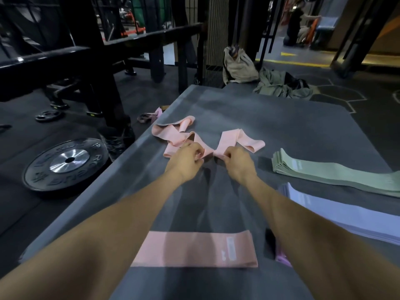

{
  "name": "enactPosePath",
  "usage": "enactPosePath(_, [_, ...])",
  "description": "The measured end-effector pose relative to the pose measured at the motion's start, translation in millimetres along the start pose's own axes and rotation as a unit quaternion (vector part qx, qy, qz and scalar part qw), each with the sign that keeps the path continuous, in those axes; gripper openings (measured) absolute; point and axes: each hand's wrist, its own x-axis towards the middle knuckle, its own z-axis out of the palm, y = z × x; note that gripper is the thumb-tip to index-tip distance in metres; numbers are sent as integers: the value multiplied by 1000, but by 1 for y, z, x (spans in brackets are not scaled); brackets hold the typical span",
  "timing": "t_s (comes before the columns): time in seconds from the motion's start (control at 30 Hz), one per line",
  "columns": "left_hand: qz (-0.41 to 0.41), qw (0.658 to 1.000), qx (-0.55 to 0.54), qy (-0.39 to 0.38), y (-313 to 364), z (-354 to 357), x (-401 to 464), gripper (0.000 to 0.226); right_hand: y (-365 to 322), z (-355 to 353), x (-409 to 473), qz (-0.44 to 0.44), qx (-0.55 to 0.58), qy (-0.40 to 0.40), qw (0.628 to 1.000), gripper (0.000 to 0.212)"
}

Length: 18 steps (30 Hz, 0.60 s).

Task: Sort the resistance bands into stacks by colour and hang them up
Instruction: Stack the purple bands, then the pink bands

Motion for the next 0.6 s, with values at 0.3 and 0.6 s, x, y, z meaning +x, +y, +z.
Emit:
enactPosePath(0.3, [79,986,-139,50,60,-50,-14,33,-43,-92,-38,-166,39,19,985,23])
enactPosePath(0.6, [138,968,-164,133,133,-140,-47,10,-83,-185,-74,-153,272,69,948,9])
